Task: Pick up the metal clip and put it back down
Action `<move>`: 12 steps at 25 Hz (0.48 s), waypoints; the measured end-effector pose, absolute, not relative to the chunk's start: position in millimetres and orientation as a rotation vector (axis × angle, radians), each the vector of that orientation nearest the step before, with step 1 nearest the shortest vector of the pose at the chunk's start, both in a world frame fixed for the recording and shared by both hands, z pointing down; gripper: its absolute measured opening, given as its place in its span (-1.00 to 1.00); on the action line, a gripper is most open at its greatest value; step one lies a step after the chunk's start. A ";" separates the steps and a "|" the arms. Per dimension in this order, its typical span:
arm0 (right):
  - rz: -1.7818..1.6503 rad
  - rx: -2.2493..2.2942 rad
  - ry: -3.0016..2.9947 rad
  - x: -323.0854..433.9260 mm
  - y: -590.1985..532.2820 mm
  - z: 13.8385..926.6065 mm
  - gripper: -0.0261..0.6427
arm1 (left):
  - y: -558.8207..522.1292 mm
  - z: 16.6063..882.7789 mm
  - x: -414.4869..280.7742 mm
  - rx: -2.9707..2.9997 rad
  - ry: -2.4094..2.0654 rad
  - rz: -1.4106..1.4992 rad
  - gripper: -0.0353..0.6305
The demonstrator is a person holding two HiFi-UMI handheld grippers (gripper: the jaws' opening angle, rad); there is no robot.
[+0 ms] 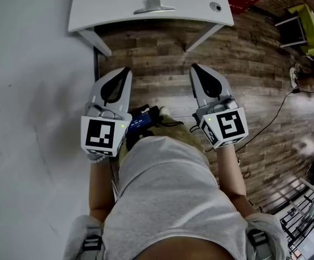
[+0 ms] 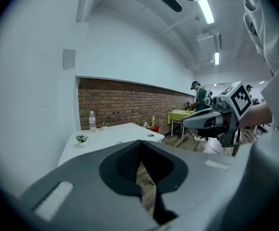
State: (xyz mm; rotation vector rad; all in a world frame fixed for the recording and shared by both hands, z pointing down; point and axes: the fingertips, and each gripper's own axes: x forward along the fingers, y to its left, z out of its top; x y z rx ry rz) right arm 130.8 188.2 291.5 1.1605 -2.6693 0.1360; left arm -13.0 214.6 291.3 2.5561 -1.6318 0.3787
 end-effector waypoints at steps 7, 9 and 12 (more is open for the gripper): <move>0.194 1.198 -2.708 132.8 189.8 287.5 -0.93 | 215.9 290.0 -13.7 2.548 -1.631 0.357 -0.80; 0.201 1.198 -2.711 131.3 190.2 286.9 -0.90 | 216.2 288.5 -12.4 2.555 -1.617 0.338 -0.70; 0.202 1.199 -2.714 127.0 190.1 286.4 -0.70 | 214.1 284.1 -12.3 2.575 -1.609 0.311 -0.64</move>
